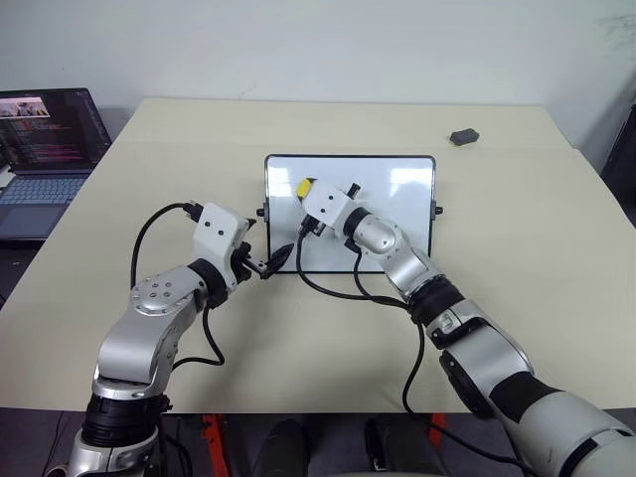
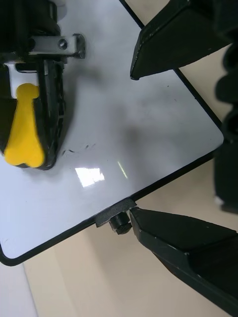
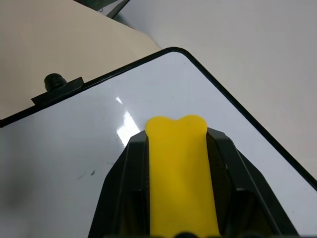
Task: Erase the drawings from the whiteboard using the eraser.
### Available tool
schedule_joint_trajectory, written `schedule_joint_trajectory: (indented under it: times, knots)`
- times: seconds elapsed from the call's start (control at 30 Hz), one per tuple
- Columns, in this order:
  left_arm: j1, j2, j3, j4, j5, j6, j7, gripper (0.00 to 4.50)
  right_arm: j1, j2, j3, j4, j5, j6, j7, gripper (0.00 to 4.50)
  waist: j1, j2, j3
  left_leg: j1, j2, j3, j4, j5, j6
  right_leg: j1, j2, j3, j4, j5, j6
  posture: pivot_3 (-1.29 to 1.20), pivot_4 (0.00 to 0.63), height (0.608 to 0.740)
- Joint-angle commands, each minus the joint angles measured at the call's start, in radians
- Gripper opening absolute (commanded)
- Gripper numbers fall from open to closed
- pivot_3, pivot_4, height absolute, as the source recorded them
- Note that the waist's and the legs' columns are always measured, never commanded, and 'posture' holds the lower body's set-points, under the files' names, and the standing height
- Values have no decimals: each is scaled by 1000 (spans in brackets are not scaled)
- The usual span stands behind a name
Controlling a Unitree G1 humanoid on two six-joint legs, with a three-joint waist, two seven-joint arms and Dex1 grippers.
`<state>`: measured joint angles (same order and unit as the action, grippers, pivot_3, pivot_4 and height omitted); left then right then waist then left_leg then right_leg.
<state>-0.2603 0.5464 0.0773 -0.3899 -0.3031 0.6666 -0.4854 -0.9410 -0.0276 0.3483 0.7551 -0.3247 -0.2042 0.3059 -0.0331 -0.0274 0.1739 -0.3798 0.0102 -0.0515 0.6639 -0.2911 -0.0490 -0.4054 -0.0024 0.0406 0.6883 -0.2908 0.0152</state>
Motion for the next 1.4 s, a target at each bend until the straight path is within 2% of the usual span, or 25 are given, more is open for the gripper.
schedule_joint_trajectory:
  times: [0.03,0.23,0.43,0.6,0.77,0.97,1.2,1.4]
  knots:
    - [-9,-2,4,-21,0,-23,-2,4500,67,-6,58,-34,-2,41,128,1154,-1,0,0,0,0,0,0,0,0,0,0,0,0,0,0,0,150,740]
    - [-14,-3,0,-16,1,-24,-6,4500,117,-17,92,-101,-13,104,205,1154,0,0,0,1,0,0,1,0,0,0,0,0,2,0,0,0,150,740]
    - [-13,-5,-2,-17,0,-22,-7,4500,45,-12,6,-94,-12,50,-1,1153,2,0,0,1,0,-1,1,1,0,0,0,-1,4,0,0,0,150,740]
    - [-14,-10,-5,-16,-1,-23,-6,4500,14,-9,-34,-98,12,10,-69,1153,1,0,0,0,-1,-1,1,1,0,0,0,-1,2,0,0,0,150,740]
    - [-18,-23,-5,-12,-5,-22,-5,4500,65,1,-10,-163,65,24,64,1153,-2,0,0,-2,0,0,-1,1,0,-2,0,0,-1,0,0,0,150,740]
    - [-38,-43,-5,-11,-35,-20,-27,4500,187,-37,-87,-480,147,141,97,1153,1,0,0,-5,0,-1,-2,1,0,-2,0,-1,-6,0,0,0,150,740]
    - [-70,-30,-41,-5,-73,-45,-128,4500,437,-169,-273,-987,236,508,108,1153,12,0,0,-6,0,-2,-1,1,0,-1,0,-2,-7,0,0,0,150,740]
    - [-141,1,-126,42,-101,-72,-298,4500,701,-237,-417,-1301,256,789,64,1153,6,0,0,-5,0,-2,-2,1,0,-1,0,-2,-6,0,0,0,150,740]
